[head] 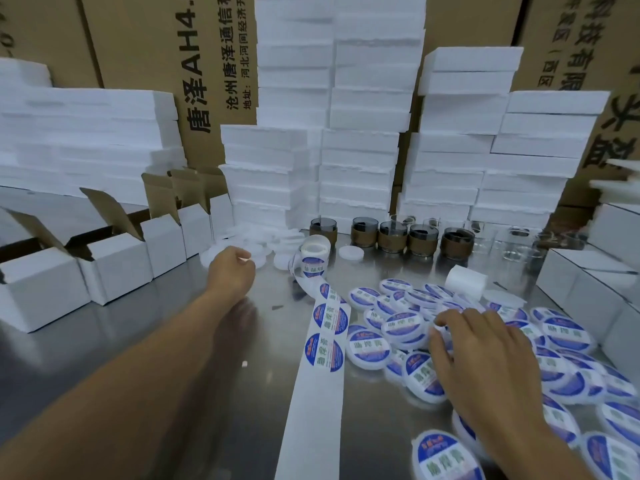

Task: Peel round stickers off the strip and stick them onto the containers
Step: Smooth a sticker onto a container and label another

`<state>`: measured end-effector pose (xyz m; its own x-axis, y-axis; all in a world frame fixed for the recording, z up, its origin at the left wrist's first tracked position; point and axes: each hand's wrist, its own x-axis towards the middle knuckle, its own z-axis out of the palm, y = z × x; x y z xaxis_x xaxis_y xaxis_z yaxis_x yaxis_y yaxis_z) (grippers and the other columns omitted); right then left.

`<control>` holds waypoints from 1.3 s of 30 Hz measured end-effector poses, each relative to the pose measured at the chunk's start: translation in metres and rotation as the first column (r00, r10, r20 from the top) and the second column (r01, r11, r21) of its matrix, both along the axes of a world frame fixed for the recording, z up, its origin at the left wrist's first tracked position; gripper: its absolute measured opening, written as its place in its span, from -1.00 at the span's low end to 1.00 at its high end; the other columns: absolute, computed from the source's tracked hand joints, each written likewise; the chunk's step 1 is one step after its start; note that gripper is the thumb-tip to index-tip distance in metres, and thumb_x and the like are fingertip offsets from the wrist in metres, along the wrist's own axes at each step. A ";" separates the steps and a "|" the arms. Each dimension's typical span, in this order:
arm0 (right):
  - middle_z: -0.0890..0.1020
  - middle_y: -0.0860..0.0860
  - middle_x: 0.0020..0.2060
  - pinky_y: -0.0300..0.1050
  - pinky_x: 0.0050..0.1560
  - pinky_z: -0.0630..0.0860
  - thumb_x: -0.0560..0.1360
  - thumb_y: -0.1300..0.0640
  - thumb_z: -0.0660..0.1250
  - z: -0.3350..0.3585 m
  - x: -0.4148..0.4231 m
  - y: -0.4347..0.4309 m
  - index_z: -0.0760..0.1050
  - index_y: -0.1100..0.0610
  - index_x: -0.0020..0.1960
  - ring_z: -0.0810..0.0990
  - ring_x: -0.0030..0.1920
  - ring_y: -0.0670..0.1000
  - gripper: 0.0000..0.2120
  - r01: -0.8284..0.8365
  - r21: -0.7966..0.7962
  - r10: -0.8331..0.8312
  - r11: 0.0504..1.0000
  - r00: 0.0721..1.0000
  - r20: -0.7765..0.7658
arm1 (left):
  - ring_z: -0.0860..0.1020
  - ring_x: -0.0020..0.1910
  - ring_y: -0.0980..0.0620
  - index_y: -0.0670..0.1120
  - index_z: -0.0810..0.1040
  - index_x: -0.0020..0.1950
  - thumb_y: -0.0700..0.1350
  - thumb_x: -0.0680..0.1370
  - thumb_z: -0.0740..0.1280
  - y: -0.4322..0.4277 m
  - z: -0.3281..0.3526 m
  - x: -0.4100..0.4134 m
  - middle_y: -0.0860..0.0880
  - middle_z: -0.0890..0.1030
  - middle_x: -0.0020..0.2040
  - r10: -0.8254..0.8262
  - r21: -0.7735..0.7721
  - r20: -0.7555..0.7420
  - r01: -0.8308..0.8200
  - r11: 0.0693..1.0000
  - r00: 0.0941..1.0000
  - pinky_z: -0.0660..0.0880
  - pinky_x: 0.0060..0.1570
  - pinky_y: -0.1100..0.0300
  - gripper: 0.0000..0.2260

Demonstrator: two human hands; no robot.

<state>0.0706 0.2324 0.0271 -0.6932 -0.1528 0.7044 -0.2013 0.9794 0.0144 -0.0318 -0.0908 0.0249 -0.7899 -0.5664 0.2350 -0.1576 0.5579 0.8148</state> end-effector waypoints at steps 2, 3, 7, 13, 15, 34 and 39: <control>0.58 0.11 -0.39 0.02 -0.29 0.50 0.25 0.20 0.52 0.000 -0.001 -0.001 0.59 0.20 -0.22 0.55 -0.34 0.18 -0.84 -0.004 0.016 0.004 1.000 1.000 -0.014 | 0.45 0.22 -0.15 -0.16 0.49 0.25 -0.16 0.56 0.25 -0.012 -0.005 -0.014 -0.18 0.51 0.24 -0.016 -0.174 0.116 0.036 0.984 0.993 0.38 0.22 0.07 -0.73; 0.57 0.11 -0.41 0.02 -0.30 0.50 0.23 0.21 0.53 0.000 -0.002 -0.001 0.58 0.20 -0.24 0.55 -0.35 0.18 -0.84 -0.008 0.021 0.008 1.000 1.000 -0.019 | 0.42 0.26 -0.17 -0.14 0.48 0.27 -0.13 0.56 0.26 -0.015 -0.007 -0.020 -0.18 0.47 0.28 -0.011 -0.251 0.176 0.056 0.966 0.984 0.37 0.26 0.02 -0.71; 0.56 0.09 -0.44 0.06 -0.33 0.51 0.18 0.22 0.55 -0.001 -0.004 -0.003 0.57 0.19 -0.29 0.54 -0.39 0.18 -0.82 -0.034 0.022 0.034 0.999 0.999 -0.029 | 0.31 0.32 -0.19 -0.08 0.45 0.30 -0.06 0.57 0.24 -0.017 -0.012 -0.032 -0.18 0.34 0.36 0.015 -0.426 0.293 0.117 0.897 0.956 0.29 0.30 -0.01 -0.69; 0.57 0.09 -0.46 0.09 -0.34 0.52 0.13 0.25 0.58 -0.003 -0.006 -0.004 0.58 0.19 -0.32 0.56 -0.42 0.19 -0.79 -0.050 -0.009 0.050 0.999 0.999 -0.020 | 0.38 0.26 -0.18 -0.07 0.50 0.20 0.08 0.55 0.28 -0.013 -0.014 -0.038 -0.17 0.38 0.29 0.053 -0.449 0.236 0.061 0.891 0.970 0.34 0.24 -0.02 -0.68; 0.57 0.09 -0.46 0.09 -0.34 0.53 0.13 0.25 0.59 -0.004 -0.007 -0.003 0.57 0.18 -0.33 0.56 -0.42 0.19 -0.78 -0.049 -0.016 0.049 0.999 0.999 -0.013 | 0.41 0.21 -0.18 -0.07 0.53 0.12 0.10 0.53 0.30 -0.011 -0.012 -0.039 -0.18 0.42 0.23 0.087 -0.438 0.214 0.016 0.899 0.973 0.38 0.21 -0.02 -0.71; 0.61 0.08 -0.37 0.02 -0.19 0.49 0.35 0.16 0.46 -0.001 0.000 -0.002 0.58 0.16 -0.24 0.57 -0.32 0.13 -0.92 0.012 -0.030 -0.008 0.999 0.991 0.130 | 0.57 0.02 -0.22 -0.17 0.38 0.17 -0.11 0.62 0.19 0.062 0.044 0.053 -0.18 0.48 0.10 -0.178 0.867 -0.361 0.399 0.297 0.916 0.51 -0.10 -0.04 -0.82; 0.63 0.01 -0.16 -0.01 0.01 0.41 0.52 0.03 0.24 0.003 0.004 -0.002 0.56 0.07 -0.03 0.55 -0.11 0.05 -0.83 0.029 -0.024 -0.023 0.999 0.980 0.200 | 0.55 0.02 -0.26 -0.21 0.41 0.16 -0.05 0.64 0.07 0.086 0.035 0.095 -0.29 0.51 0.14 -0.205 0.907 -0.419 0.420 -0.038 0.885 0.45 -0.06 -0.20 -0.73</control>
<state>0.0743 0.2304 0.0303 -0.8238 -0.1157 0.5550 -0.1719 0.9838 -0.0501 0.0627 -0.0049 0.0597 -0.9843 -0.0460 -0.1705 -0.0698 -0.7857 0.6146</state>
